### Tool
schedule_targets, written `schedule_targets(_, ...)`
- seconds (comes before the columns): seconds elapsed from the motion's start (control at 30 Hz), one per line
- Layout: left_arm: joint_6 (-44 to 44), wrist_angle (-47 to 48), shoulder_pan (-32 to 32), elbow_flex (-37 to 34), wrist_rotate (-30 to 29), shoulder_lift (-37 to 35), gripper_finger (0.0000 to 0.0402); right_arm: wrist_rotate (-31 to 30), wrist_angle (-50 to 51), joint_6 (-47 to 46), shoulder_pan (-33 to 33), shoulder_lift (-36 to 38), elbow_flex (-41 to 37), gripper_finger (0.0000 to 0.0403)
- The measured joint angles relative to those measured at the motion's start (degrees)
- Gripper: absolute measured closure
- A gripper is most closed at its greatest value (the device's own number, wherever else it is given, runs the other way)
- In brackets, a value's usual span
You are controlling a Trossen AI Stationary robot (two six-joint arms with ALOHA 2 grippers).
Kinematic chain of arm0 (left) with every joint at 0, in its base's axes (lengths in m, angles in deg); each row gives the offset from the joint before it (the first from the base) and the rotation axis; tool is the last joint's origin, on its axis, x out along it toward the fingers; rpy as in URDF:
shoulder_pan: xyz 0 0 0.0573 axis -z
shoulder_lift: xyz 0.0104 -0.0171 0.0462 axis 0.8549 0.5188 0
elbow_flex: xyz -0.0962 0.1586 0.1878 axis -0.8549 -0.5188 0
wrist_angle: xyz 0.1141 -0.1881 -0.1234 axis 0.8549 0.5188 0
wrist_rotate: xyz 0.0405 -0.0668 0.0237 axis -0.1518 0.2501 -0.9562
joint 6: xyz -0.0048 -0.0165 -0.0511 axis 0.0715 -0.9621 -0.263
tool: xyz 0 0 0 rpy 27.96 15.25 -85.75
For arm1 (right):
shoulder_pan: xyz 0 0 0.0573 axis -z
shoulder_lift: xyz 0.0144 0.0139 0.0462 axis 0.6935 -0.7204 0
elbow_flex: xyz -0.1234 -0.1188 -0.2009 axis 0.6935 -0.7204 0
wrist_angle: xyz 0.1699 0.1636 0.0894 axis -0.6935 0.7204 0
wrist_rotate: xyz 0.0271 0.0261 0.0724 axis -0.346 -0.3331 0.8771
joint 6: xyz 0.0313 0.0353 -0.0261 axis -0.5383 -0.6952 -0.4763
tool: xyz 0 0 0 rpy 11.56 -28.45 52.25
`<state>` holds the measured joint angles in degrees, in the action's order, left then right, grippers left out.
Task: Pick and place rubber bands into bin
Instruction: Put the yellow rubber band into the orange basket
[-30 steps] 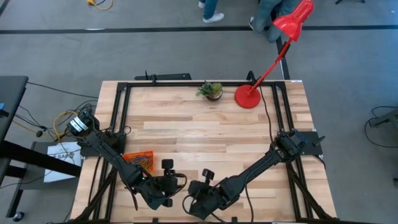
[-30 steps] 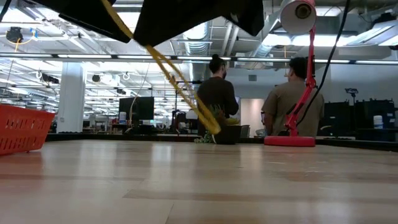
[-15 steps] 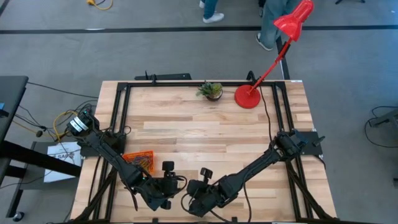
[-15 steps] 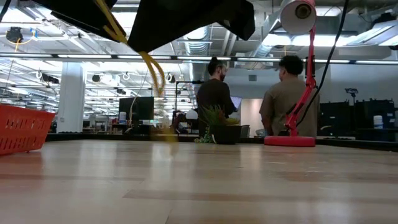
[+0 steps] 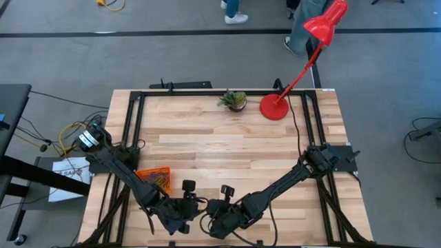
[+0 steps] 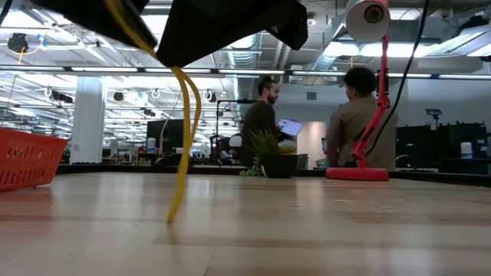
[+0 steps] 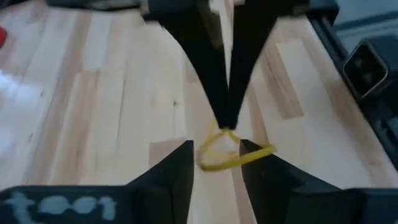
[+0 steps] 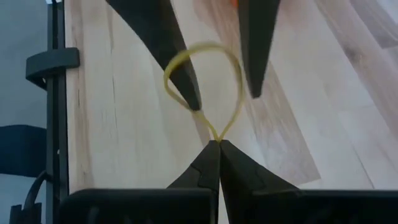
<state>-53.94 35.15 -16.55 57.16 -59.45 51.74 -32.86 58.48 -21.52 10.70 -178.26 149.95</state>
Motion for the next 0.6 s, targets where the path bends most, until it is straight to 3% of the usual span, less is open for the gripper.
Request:
schedule_targets(0.23,1.3,-3.4,0.3,0.0,1.6,6.6,0.0344,0.1,0.1,-0.3,0.0,0.0,0.0,0.0403)
schedule_targets(0.4,0.9,-3.7,1.1,0.0,0.0,7.1,0.0394,0.1,0.0,-0.4,0.0,0.0,0.0,0.0391)
schedule_targets(0.6,0.9,-4.4,2.8,0.0,-1.2,5.2,0.0398,0.0,0.0,-0.4,-0.4,0.0,0.1,0.0359)
